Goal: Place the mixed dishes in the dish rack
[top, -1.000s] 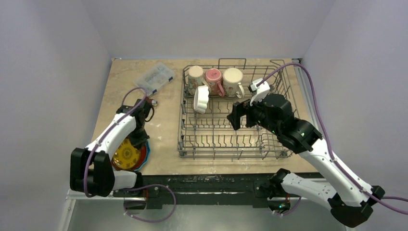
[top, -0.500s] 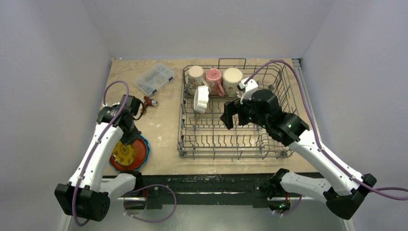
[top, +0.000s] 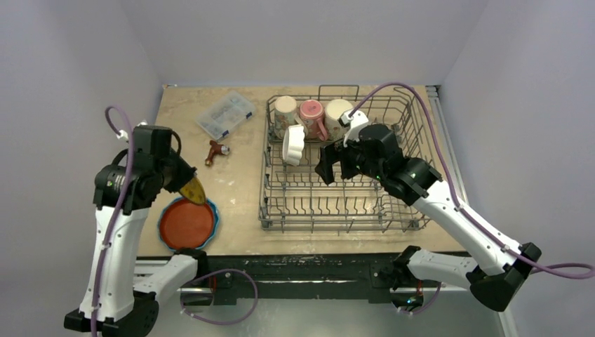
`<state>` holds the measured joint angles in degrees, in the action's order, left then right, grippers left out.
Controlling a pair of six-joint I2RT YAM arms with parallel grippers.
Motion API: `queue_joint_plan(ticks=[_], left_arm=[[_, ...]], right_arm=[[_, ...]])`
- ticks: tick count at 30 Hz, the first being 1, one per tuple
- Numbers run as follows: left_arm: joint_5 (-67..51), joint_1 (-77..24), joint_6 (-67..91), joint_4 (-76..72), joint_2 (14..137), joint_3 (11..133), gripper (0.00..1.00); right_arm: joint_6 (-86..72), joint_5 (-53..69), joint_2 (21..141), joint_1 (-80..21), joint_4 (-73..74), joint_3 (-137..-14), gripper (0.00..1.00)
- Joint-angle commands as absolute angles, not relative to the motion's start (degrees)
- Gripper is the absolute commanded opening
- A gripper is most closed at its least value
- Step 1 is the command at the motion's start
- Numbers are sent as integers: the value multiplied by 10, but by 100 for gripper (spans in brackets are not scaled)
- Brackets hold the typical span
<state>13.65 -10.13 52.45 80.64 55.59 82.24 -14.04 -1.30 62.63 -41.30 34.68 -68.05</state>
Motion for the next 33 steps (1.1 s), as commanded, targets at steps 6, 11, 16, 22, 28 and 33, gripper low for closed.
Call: queue_joint_plan(ticks=[6,11,16,22,28,33], left_arm=[[-87,-99,584,585,536,904,0],[-224,-103,676,358,531,858,0],[-263,-156,736,210,552,858,0],[-237,-240,775,101,575,835,0],[-231,-261,812,25,592,815,0],[-234,-277,830,-31,607,809,0]], right_arm=[[-287,-44,599,-411,287,-700,99],[-405,53,570,-365,213,-683,99],[-514,213,601,-305,159,-696,99],[-663,312,608,-282,-10,-666,99],[-860,294,588,-282,-203,-579,99],[-920,296,613,-282,-223,-588,99]])
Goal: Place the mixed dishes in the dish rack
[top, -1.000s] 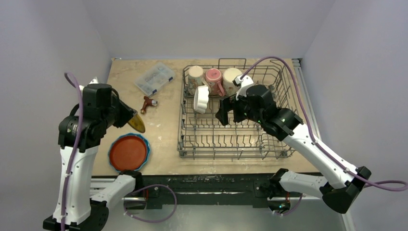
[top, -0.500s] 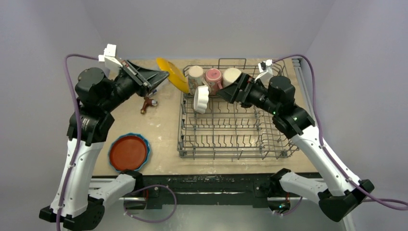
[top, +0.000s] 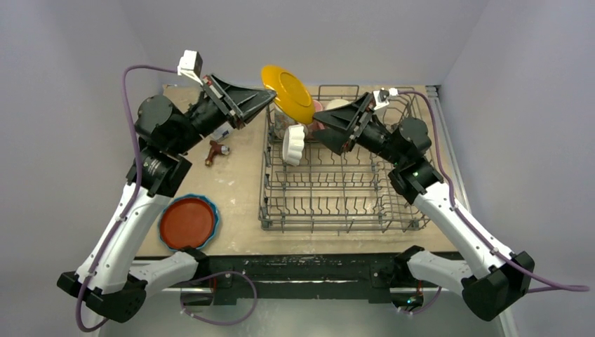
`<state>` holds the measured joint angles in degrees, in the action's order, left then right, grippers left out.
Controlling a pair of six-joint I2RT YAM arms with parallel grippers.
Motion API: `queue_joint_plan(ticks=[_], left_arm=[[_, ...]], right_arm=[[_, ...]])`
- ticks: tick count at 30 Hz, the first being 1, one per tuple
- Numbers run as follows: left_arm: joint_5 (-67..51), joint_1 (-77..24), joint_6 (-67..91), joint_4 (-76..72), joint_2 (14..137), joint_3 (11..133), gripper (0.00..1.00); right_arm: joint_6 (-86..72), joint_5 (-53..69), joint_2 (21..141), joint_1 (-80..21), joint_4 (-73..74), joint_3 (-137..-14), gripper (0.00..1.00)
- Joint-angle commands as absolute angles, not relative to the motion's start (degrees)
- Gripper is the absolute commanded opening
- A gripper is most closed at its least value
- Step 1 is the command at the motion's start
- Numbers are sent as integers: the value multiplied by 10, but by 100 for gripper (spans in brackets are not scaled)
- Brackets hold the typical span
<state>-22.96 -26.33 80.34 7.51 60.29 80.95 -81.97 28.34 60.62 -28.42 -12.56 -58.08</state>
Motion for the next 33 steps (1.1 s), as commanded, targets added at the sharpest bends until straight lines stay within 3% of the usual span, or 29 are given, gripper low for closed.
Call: queue_joint_plan(ticks=[1,12,15,25,31,33], left_arm=[[-235,-280,831,-33,610,808,0],[-228,-336,844,-89,617,756,0],[-220,-347,839,-98,609,738,0],[-204,-357,836,-117,589,701,0],[-211,-362,780,-45,573,704,0],[-217,-361,747,22,566,717,0]], right_arm=[[-937,294,614,-282,-239,-586,99],[-1064,246,630,-282,-369,-588,99],[-1075,229,622,-282,-374,-586,93],[-1105,202,600,-282,-387,-569,47],[-1070,210,585,-283,-330,-573,0],[-1059,213,579,-283,-305,-574,0]])
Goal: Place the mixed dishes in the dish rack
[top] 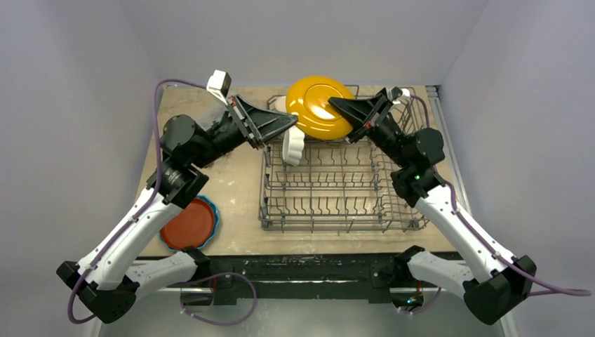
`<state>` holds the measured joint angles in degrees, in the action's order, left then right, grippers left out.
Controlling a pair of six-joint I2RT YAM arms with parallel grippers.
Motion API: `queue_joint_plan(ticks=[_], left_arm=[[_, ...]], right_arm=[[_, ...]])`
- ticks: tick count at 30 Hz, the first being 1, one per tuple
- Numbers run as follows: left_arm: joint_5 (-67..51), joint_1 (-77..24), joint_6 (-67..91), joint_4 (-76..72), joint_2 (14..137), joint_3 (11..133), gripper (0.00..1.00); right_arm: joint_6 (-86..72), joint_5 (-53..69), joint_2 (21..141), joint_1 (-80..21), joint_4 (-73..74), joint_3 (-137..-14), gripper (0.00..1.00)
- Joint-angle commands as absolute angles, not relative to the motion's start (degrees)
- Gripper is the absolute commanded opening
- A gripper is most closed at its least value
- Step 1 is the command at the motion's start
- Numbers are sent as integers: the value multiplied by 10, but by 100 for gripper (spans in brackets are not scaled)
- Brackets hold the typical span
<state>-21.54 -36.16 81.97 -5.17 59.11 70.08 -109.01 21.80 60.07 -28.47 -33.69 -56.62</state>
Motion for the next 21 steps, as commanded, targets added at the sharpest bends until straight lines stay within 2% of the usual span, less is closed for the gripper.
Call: queue_joint_plan(ticks=[1,4,6,9,14,21], left_arm=[[-221,-361,728,60,563,726,7],[-239,-362,676,164,557,739,45],[-250,-361,647,202,541,729,62],[-254,-361,600,278,515,725,81],[-209,-361,518,441,454,732,89],[-140,-361,431,593,394,757,90]], right_arm=[[-1057,212,575,-283,-298,-573,0],[-1052,205,564,-283,-272,-569,0],[-1040,201,557,-282,-246,-569,0],[-1022,199,541,-283,-198,-566,0],[-976,196,509,-283,-43,-576,0],[-862,165,487,-282,238,-673,0]])
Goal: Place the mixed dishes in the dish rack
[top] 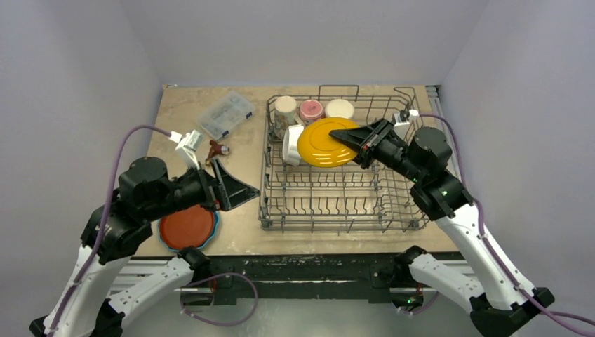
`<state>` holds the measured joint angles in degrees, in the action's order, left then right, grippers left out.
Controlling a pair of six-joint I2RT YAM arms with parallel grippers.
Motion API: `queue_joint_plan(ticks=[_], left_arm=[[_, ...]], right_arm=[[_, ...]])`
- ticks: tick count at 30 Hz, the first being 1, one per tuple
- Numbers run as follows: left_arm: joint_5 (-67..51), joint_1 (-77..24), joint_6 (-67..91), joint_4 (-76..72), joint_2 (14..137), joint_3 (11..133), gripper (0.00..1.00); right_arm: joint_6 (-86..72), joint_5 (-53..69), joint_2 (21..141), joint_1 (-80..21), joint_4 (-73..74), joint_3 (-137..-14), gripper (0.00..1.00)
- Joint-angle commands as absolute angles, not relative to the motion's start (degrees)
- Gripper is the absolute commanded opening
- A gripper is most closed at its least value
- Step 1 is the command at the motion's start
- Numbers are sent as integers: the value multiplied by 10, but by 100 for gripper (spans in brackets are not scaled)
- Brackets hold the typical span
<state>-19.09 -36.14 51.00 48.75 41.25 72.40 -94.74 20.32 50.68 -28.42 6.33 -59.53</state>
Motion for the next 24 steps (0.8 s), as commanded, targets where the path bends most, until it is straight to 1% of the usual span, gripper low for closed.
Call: queue_joint_plan(ticks=[1,4,8,12,16,19,24], left_arm=[[-131,-362,420,603,391,762,90],[-117,-361,388,615,386,776,90],[-106,-361,352,617,385,795,90],[-97,-362,330,680,400,863,90],[-91,-362,292,716,395,887,90],[-86,-361,287,712,391,882,91],[-97,-362,272,713,410,915,91]], right_arm=[[-845,156,488,-283,269,-689,0],[-776,139,499,-283,347,-726,0],[-668,128,553,-282,432,-797,0],[-594,127,625,-293,485,-874,0],[-563,66,725,-384,534,-957,0],[-579,9,775,-445,523,-967,0],[-581,-34,843,-483,500,-983,0]])
